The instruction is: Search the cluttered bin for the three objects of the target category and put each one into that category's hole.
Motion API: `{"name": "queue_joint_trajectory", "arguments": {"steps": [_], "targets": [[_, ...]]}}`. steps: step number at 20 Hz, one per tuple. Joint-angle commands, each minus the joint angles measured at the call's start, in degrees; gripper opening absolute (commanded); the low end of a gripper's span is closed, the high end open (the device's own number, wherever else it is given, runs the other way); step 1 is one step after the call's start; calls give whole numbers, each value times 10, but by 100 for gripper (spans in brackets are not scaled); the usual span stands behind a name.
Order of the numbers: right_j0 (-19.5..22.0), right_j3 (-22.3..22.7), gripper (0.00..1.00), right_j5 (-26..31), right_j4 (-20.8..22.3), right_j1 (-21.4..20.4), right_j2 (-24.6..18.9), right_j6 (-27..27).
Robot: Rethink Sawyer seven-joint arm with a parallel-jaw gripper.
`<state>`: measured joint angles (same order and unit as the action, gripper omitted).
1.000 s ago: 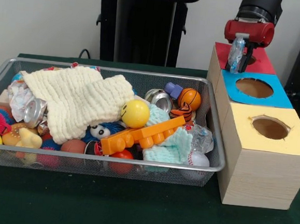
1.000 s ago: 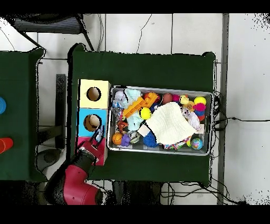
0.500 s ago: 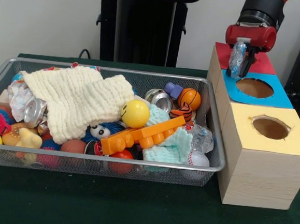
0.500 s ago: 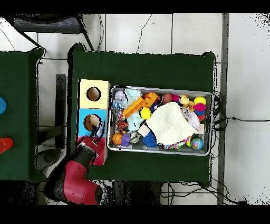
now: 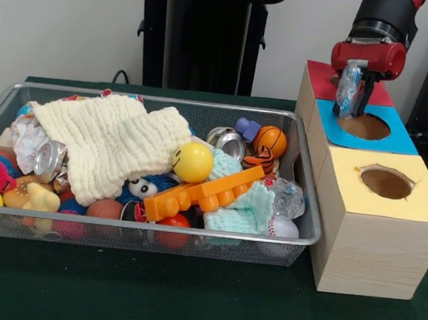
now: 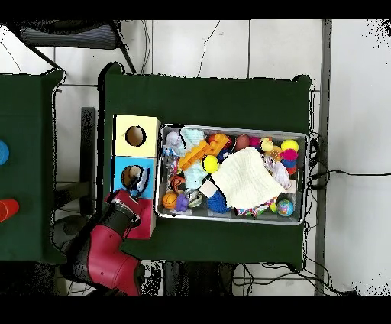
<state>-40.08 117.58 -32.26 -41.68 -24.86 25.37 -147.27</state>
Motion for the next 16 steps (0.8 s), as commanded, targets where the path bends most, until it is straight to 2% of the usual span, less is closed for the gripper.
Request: {"name": "queue_joint_trajectory", "arguments": {"steps": [1, 4, 16], "targets": [[-10, -72, 0, 18, -55, 13, -68, -68], [-19, -73, 0, 24, -71, 13, -65, -61], [-19, -94, 0, 17, -77, 32, -65, -58]]}}
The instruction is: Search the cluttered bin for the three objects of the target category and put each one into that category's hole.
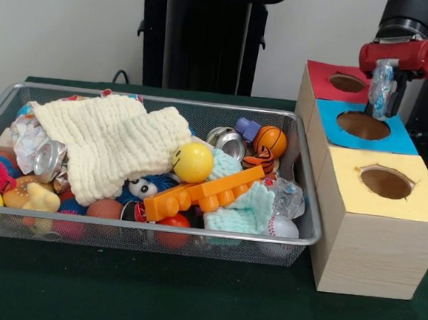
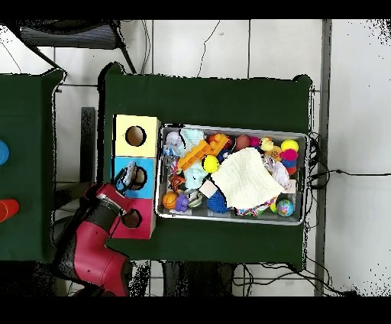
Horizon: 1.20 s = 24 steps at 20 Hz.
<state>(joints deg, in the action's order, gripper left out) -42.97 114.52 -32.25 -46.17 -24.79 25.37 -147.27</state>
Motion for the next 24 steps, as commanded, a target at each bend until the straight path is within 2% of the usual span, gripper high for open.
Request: {"name": "queue_joint_trajectory", "arguments": {"steps": [1, 10, 24], "targets": [[14, -65, 0, 14, -26, 33, -65, -59], [33, -74, 0, 12, 2, 42, -61, -58], [23, -73, 0, 32, -22, 54, -34, -28]]}}
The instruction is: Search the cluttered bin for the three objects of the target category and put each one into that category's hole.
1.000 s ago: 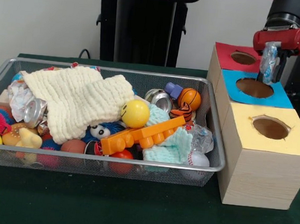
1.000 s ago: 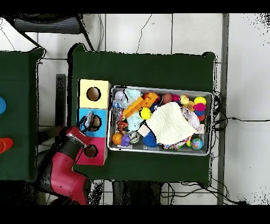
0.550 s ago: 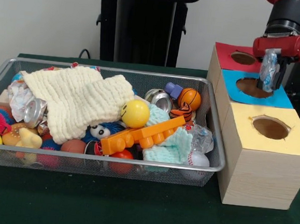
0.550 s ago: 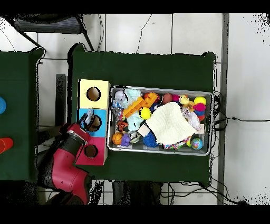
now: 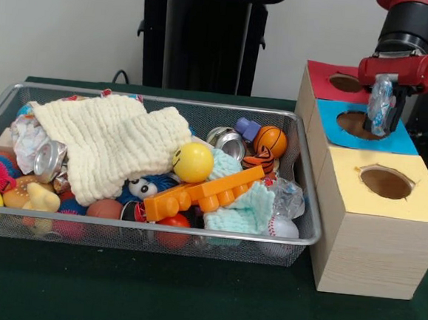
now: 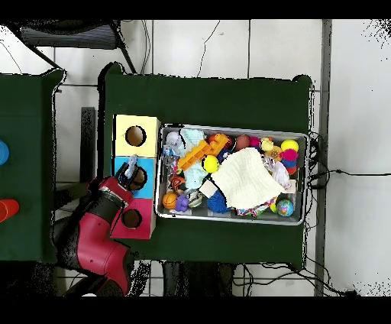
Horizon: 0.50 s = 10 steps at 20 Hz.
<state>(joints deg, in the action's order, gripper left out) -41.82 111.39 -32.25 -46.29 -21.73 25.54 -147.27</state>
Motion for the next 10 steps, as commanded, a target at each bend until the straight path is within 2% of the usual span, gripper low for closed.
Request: {"name": "queue_joint_trajectory", "arguments": {"steps": [1, 8, 10], "targets": [[14, -41, 0, 37, -18, 23, -37, -27], [7, -42, 0, 54, -36, 34, -23, -7], [13, -43, 0, 53, -27, 35, -27, -12]]}}
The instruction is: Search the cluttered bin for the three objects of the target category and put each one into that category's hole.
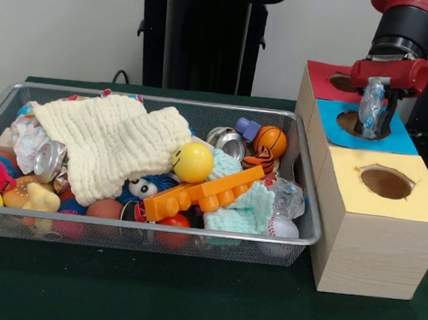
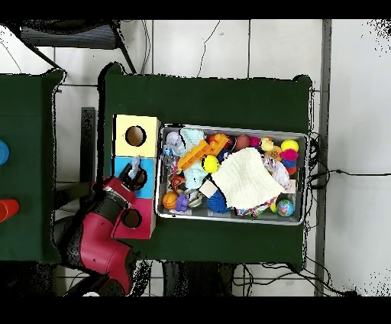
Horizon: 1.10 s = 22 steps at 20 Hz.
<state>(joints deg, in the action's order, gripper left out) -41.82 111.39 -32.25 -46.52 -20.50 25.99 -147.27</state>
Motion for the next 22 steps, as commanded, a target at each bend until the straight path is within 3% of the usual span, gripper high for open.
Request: {"name": "queue_joint_trajectory", "arguments": {"steps": [1, 9, 14, 15, 17, 22], "targets": [[12, -43, 0, 54, -25, 23, -31, -12], [0, -39, 0, 78, -44, 21, -21, 3], [-22, -40, 0, 129, -77, 28, 0, 27], [-30, -45, 100, 147, -81, 35, 12, 28], [-37, -49, 100, 169, -88, 40, 23, 39], [-38, -57, 100, 209, -57, 39, 39, 19]]}}
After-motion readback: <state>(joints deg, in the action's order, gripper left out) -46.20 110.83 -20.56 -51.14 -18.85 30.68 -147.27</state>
